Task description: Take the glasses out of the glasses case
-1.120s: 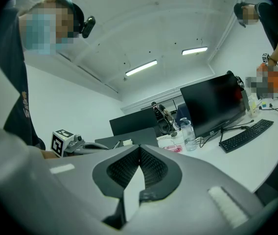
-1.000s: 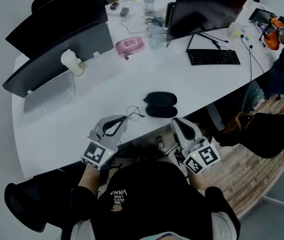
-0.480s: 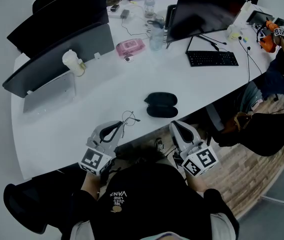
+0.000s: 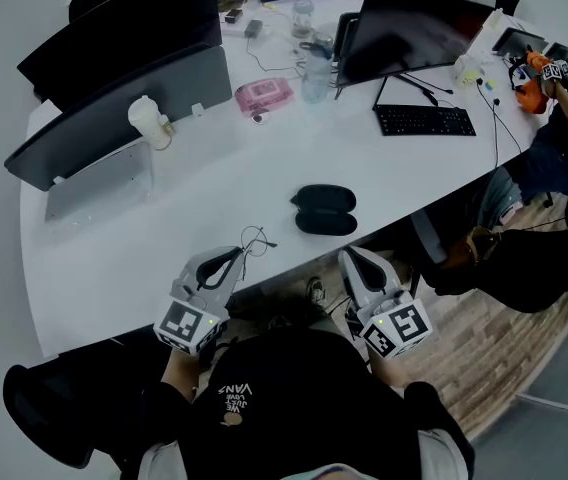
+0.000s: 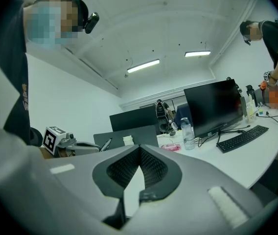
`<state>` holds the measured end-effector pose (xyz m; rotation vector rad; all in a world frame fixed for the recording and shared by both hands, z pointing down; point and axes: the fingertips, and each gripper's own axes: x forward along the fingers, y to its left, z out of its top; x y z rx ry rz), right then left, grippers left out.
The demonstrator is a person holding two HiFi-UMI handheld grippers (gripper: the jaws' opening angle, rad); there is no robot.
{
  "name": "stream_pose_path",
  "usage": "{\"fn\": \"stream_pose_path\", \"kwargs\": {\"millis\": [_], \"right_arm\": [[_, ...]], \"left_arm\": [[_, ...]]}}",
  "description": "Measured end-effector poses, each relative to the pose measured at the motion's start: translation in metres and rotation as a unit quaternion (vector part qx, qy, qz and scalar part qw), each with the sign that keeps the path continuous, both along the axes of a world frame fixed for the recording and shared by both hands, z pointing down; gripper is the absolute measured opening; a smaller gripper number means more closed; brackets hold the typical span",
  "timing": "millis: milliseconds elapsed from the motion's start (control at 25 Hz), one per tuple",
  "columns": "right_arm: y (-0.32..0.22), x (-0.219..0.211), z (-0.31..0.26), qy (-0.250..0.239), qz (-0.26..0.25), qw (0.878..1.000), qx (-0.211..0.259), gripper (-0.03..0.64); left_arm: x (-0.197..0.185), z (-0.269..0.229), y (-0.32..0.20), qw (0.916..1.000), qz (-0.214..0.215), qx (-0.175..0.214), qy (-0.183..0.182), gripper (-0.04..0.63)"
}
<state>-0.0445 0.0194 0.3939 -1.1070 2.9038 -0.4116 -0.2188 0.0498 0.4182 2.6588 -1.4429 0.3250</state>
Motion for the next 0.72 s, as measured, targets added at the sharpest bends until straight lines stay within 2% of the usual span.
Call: {"fn": "stream_pose_path", "kwargs": {"millis": [720], "right_arm": [[-0.0013, -0.0029, 0.0032, 0.015, 0.000, 1.000, 0.003, 0.000]], "left_arm": [[-0.0025, 0.0092, -0.0037, 0.9999, 0.004, -0.004, 0.014, 0.009]]}}
